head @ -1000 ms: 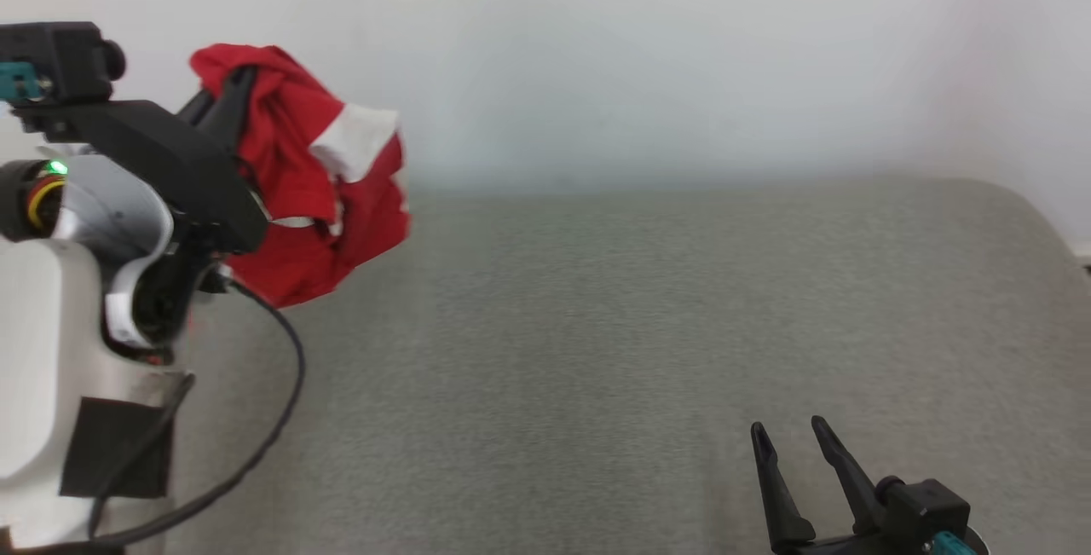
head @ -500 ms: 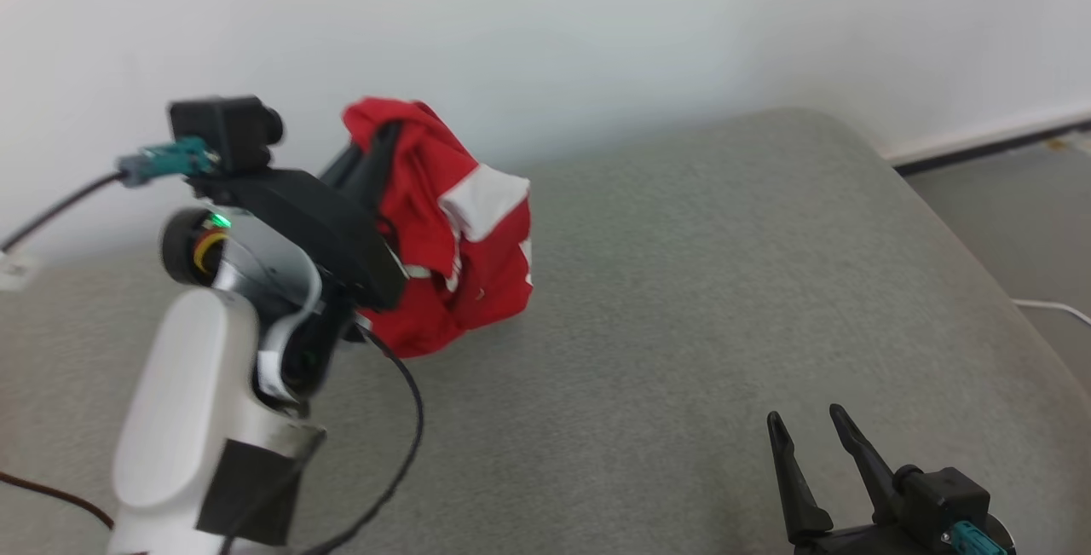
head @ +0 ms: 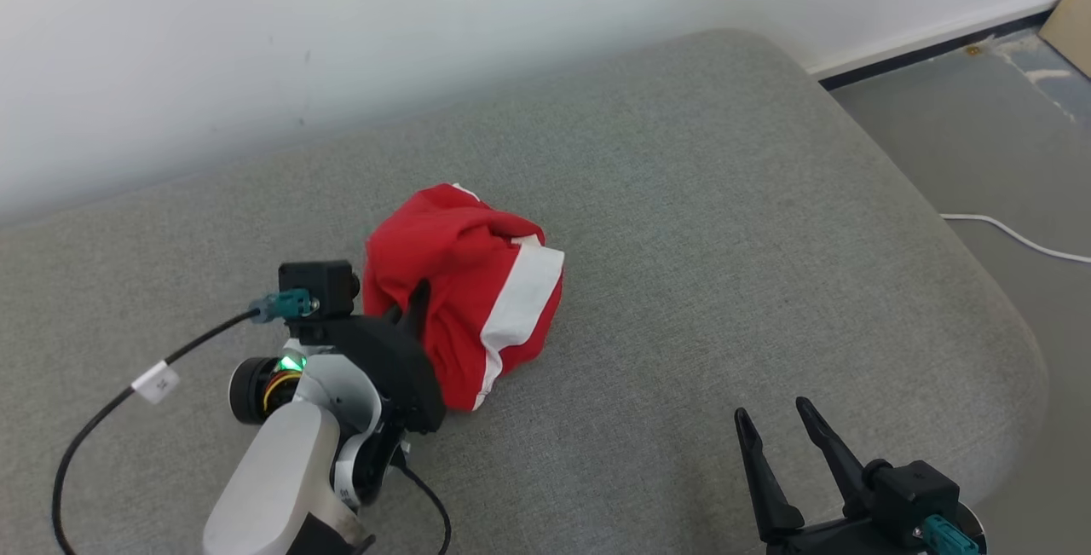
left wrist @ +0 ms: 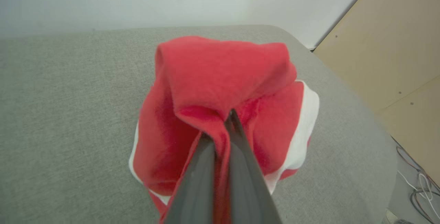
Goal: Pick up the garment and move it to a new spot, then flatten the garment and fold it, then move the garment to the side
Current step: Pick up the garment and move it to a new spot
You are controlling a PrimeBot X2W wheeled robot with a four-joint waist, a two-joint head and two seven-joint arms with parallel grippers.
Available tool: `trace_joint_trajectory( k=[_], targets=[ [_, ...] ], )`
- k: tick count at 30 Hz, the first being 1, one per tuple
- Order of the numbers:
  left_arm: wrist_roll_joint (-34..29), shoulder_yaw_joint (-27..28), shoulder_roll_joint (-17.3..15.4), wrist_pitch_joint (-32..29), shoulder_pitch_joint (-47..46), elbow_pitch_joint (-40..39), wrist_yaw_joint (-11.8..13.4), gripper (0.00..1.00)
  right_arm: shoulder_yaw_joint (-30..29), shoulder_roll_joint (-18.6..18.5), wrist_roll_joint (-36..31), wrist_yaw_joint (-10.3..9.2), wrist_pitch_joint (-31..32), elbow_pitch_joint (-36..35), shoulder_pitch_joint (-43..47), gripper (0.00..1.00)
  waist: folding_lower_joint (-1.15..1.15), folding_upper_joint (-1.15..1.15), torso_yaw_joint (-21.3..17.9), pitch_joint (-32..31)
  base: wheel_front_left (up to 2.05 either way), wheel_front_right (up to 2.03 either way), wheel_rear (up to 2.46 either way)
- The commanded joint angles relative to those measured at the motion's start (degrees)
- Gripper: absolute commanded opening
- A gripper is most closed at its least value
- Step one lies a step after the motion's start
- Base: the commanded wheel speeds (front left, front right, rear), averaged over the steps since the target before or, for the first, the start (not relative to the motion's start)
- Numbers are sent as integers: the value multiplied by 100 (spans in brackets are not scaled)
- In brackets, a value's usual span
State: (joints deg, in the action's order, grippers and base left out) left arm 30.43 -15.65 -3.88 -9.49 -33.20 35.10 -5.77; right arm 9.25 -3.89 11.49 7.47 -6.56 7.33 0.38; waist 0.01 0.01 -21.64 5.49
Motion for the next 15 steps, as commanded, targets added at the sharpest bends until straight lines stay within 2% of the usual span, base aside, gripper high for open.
trace_joint_trajectory(
  k=[1, 6, 15],
  targets=[
    [-55, 0, -3, 88, 9, 104, 8, 100, 6, 14, 29, 5, -12, 7, -30, 100, -1, -1, 27, 40, 0, 0, 0],
    [-7, -15, 29, 570, 82, 437, -22, 100, -68, 25, 30, 5, -29, 36, -3, 100, -1, -1, 288, -39, 0, 0, 0],
    [-232, -11, -38, 2141, 798, 138, 34, 100, -349, -23, -51, 6, -51, -22, 191, 100, -1, -1, 928, -464, 0, 0, 0]
  ],
)
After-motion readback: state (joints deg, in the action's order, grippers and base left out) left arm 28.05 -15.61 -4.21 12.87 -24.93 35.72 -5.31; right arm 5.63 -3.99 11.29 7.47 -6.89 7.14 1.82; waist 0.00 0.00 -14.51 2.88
